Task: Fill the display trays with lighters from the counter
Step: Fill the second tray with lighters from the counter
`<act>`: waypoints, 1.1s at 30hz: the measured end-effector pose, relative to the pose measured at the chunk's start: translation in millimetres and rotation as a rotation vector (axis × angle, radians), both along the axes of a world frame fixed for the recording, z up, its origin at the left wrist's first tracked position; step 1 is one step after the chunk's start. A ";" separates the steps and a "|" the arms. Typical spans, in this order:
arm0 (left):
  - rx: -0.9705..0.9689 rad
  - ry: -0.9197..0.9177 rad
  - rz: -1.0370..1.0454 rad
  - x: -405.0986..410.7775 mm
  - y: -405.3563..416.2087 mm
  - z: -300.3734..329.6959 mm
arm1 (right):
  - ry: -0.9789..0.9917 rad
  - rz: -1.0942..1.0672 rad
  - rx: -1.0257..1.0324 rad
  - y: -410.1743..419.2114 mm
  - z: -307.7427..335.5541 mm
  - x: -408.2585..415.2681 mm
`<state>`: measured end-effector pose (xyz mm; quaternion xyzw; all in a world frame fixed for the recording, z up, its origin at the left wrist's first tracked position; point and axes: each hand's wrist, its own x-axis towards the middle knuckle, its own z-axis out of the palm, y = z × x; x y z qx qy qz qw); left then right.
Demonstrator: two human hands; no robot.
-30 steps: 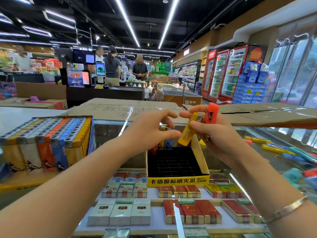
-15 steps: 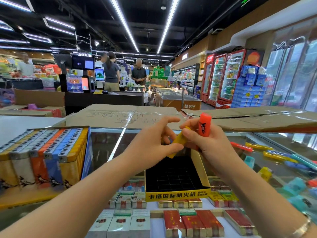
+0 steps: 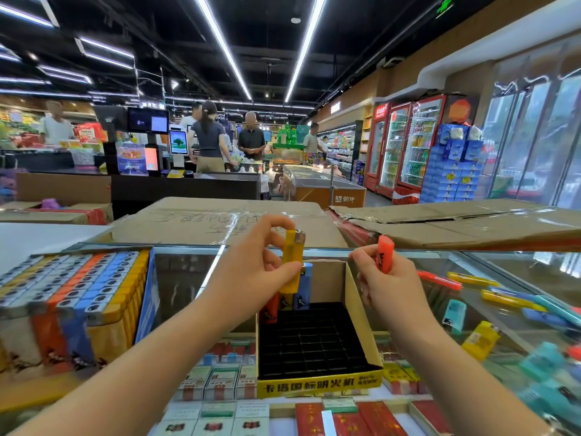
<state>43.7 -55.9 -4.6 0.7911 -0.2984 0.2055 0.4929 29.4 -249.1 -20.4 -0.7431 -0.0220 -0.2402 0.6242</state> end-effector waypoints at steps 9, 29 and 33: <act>0.228 -0.071 0.079 4.0 2.6 -10.2 | 0.093 0.026 -0.080 0.9 -4.5 3.1; -0.037 0.027 0.095 5.1 2.8 -1.7 | 0.076 0.001 -0.209 -1.1 -14.5 11.0; -0.007 0.074 0.073 7.7 4.4 -1.9 | 0.074 0.029 -0.232 -0.7 -14.8 10.4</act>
